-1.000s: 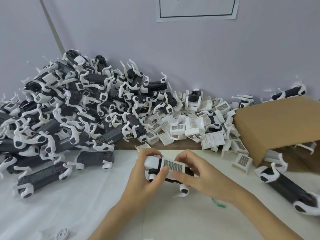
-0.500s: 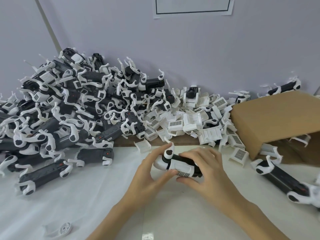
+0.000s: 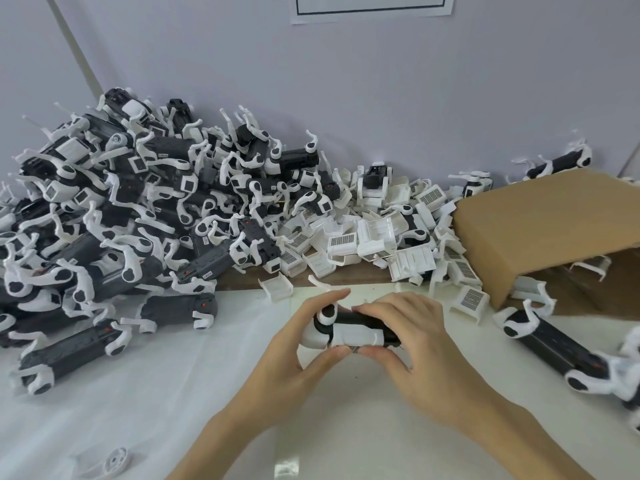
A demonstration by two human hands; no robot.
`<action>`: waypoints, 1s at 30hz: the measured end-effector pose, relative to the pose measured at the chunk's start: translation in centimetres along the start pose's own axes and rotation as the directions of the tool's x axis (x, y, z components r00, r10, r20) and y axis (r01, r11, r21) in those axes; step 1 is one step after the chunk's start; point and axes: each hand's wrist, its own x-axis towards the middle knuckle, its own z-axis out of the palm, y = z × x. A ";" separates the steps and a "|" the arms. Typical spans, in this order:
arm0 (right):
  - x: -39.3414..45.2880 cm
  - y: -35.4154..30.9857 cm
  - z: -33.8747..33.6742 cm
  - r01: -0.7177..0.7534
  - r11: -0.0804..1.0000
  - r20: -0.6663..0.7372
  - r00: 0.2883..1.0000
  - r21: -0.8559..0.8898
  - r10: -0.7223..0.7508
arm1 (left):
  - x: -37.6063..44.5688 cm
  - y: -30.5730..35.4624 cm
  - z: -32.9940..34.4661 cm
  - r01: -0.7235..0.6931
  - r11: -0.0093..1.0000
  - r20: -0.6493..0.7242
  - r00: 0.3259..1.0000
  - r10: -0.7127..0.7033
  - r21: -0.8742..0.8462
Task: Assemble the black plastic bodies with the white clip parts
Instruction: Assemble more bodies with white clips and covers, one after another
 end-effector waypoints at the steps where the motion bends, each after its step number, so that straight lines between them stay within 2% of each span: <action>1: 0.0 0.0 -0.1 0.010 1.000 0.010 1.000 0.005 -0.010 | 0.0 0.1 0.0 0.003 1.000 0.005 1.000 -0.003 -0.012; 6: 0.1 -0.2 -0.1 0.044 0.998 0.021 0.999 0.034 -0.045 | -0.2 0.3 0.4 0.001 0.998 -0.053 0.999 -0.004 -0.059; 14: 0.1 -0.1 -0.8 0.048 0.999 0.035 0.998 0.024 -0.049 | -0.1 0.5 0.2 -0.015 0.997 -0.024 1.000 0.013 -0.080; 22: 0.2 -0.1 -1.5 0.061 0.998 0.067 0.996 0.022 -0.062 | -0.1 1.0 0.7 -0.037 0.996 -0.069 0.997 0.032 -0.081; 26: 0.0 -0.3 -1.0 0.060 0.998 0.076 0.995 0.004 -0.060 | -0.3 0.8 0.6 0.000 0.997 -0.071 0.997 -0.005 -0.074; 30: -0.1 -0.3 -0.7 0.037 0.996 0.051 0.998 0.084 -0.042 | -0.5 1.1 0.8 0.026 0.995 -0.074 0.997 -0.033 -0.094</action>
